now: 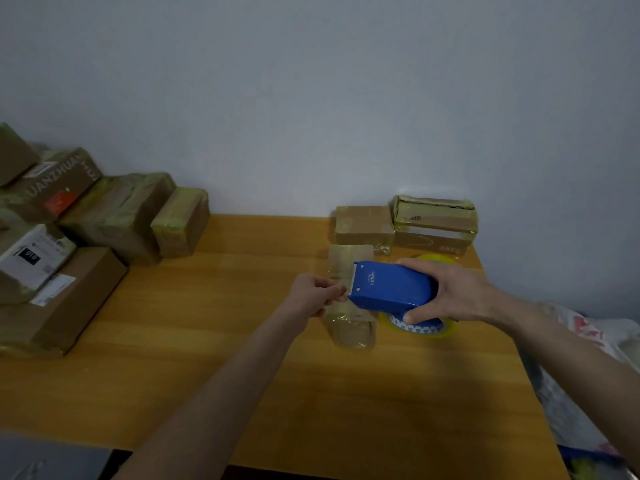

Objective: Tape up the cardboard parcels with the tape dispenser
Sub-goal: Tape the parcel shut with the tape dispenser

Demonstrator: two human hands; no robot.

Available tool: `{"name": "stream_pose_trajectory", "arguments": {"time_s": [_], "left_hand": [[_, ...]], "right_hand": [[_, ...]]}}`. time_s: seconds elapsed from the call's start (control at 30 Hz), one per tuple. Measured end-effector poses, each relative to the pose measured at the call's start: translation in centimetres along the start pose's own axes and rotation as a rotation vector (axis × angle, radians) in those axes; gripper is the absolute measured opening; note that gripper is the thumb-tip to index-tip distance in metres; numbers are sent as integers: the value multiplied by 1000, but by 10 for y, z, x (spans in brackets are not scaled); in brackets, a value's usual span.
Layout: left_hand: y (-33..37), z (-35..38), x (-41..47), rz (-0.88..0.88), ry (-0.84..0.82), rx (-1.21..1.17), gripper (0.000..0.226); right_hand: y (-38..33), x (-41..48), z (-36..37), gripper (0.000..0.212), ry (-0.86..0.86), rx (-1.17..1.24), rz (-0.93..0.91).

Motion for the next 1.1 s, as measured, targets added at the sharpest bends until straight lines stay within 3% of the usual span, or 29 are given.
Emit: {"name": "stream_pose_trajectory", "arguments": {"time_s": [0.1, 0.27, 0.37, 0.63, 0.9, 1.1], "left_hand": [[2, -1, -2, 39, 25, 71, 12], [5, -34, -6, 78, 127, 97, 14], [-4, -68, -10, 69, 216, 117, 17], [-29, -62, -13, 35, 238, 156, 17], [-49, -56, -1, -8, 257, 215, 19], [-65, -45, 11, -23, 241, 238, 17]], "right_hand": [[-2, 1, 3, 91, -1, -41, -20], [5, -8, 2, 71, 2, -17, -58], [33, -19, 1, 77, -30, -83, 16], [58, -21, 25, 85, -135, -115, 67], [71, -12, 43, 82, -116, -113, 87], [71, 1, 73, 73, -203, -67, 73]]}}
Point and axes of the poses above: each hand's wrist, its own x-axis towards the middle knuckle, its own z-axis out of the palm, y = z × x, the point moved 10 cm from there along x, towards the middle knuckle, and after that the axes turned 15 degrees about -x, right-handed, at the moved point
